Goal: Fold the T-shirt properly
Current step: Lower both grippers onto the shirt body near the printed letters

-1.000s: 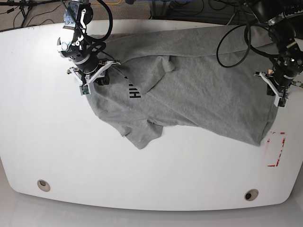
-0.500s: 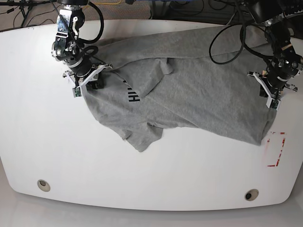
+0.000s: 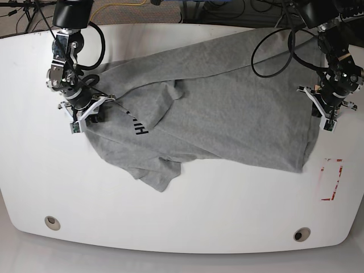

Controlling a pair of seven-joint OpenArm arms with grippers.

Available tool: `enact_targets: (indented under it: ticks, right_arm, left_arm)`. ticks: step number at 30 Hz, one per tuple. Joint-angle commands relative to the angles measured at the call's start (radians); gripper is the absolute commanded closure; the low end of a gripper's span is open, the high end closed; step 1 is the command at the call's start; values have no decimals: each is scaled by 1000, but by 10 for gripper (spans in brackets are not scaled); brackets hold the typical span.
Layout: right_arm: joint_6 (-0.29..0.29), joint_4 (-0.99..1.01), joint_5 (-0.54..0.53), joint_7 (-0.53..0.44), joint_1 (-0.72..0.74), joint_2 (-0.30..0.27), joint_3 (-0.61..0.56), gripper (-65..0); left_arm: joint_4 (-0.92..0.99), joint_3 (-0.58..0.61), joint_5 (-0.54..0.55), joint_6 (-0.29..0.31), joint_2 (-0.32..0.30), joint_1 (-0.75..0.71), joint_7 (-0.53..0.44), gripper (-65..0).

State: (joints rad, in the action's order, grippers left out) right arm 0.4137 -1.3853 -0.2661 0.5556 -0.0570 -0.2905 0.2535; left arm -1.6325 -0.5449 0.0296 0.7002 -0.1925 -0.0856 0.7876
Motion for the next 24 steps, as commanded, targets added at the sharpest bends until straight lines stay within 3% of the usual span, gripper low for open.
enact_targets:
  ticks: [1,9,11,20,24]
  right_arm:
    - [-23,1,26,40,12,-32,5,-101]
    - [-25,-35,17,42,15,-57,4,-106]
    - [-23,-76,26,44,10,-51,-1,-140]
    - [-26,-316,26,117,-39,6,7,-525]
    - [-28,-421,17,143,-99,18,54,-563]
  left_arm:
    - [-15,13,10,-2,-15,13,-18,-22]
    - [-15,46,10,-2,-15,10,-18,-22]
    - [-16,46,13,-2,-14,10,-18,-24]
    - [-22,46,16,-2,-14,8,-18,-25]
    - [-39,46,17,-2,-12,8,-17,-60]
